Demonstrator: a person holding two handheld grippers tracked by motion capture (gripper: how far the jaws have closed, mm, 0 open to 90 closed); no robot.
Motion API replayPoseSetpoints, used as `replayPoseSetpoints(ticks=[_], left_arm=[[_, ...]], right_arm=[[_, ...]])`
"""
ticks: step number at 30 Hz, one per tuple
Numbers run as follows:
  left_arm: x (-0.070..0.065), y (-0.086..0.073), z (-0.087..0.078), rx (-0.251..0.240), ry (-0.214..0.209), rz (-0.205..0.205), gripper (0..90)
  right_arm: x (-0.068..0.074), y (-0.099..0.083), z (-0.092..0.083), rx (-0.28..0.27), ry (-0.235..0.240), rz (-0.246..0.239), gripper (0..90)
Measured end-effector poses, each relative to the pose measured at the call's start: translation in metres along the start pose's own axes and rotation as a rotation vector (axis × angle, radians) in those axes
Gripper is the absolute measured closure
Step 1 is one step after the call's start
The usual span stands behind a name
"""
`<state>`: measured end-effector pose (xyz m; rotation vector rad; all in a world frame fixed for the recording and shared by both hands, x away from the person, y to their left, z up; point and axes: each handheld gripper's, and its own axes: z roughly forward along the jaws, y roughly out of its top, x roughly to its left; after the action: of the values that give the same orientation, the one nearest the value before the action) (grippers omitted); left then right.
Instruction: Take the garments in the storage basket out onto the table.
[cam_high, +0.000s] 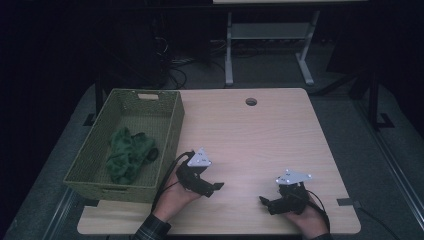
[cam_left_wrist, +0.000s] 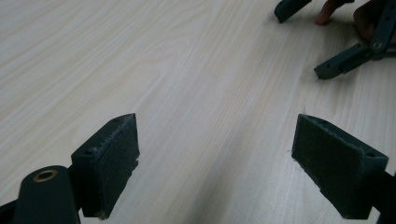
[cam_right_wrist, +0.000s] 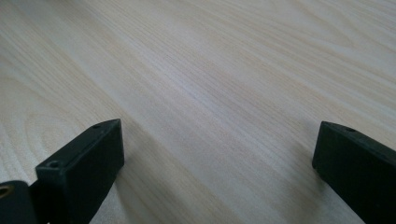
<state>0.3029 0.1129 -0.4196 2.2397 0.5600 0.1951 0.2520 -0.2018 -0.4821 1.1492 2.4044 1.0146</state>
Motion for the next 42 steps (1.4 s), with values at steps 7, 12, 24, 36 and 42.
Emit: replayPoseSetpoints(ticks=[7, 12, 24, 36, 42], left_arm=[[0.006, 0.010, -0.010, 0.007, 0.003, -0.008, 14.3], [0.009, 0.016, -0.017, -0.012, -0.011, -0.023, 14.3], [0.017, 0.033, -0.035, -0.009, -0.007, 0.012, 14.2], [0.028, 0.039, -0.053, -0.029, 0.001, 0.004, 15.9], [0.035, 0.040, -0.064, -0.029, 0.016, 0.001, 16.3]], right_arm=[[0.000, 0.000, 0.000, 0.000, 0.000, 0.001, 1.8], [0.000, 0.000, 0.000, -0.001, 0.000, 0.000, 1.8], [0.000, 0.000, 0.000, -0.001, 0.000, -0.001, 1.8], [0.000, 0.000, 0.000, -0.001, 0.000, 0.000, 1.8], [0.000, 0.000, 0.000, -0.001, 0.000, -0.001, 1.8]])
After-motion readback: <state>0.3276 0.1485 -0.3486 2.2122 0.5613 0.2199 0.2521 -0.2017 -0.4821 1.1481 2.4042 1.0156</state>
